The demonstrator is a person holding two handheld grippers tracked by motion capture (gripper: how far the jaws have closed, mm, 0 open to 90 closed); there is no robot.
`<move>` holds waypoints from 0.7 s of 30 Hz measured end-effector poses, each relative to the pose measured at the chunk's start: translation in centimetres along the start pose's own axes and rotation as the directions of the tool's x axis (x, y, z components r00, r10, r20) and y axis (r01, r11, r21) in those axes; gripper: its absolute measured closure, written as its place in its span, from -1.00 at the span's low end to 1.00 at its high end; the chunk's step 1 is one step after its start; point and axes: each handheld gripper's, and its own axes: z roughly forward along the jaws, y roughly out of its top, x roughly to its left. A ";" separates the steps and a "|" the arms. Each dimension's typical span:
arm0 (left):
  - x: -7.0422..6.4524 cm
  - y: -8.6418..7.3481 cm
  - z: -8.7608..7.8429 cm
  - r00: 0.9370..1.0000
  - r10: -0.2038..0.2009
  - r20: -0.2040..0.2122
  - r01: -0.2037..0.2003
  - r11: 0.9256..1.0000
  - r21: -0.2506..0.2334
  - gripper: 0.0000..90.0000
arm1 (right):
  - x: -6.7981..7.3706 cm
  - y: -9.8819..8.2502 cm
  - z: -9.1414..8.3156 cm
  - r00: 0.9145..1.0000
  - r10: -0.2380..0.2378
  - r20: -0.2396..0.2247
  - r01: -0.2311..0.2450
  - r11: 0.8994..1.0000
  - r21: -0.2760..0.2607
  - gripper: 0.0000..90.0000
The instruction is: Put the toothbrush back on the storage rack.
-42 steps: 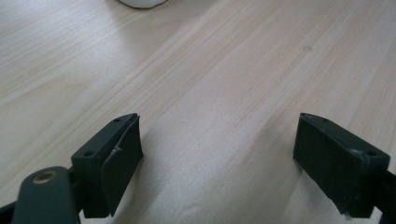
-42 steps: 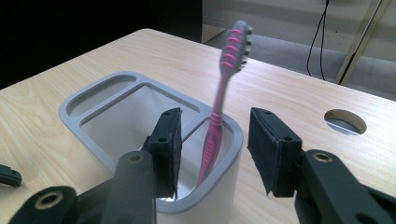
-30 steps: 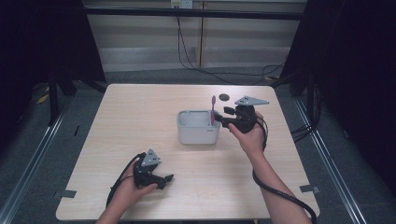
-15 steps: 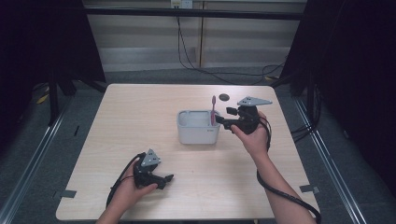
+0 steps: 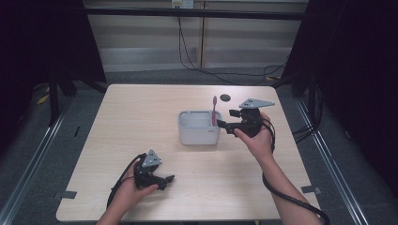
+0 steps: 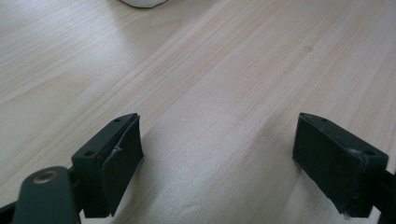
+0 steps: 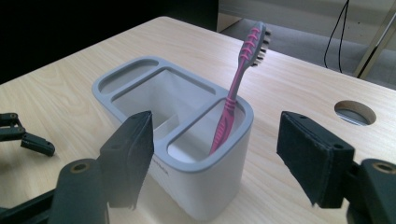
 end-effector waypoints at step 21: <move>0.0 0.0 0.0 1.000 0.002 0.000 -0.002 1.000 0.001 -0.66 | -1.0 -1.7 -1.8 1.000 -0.009 -0.028 0.009 1.000 0.030 -0.56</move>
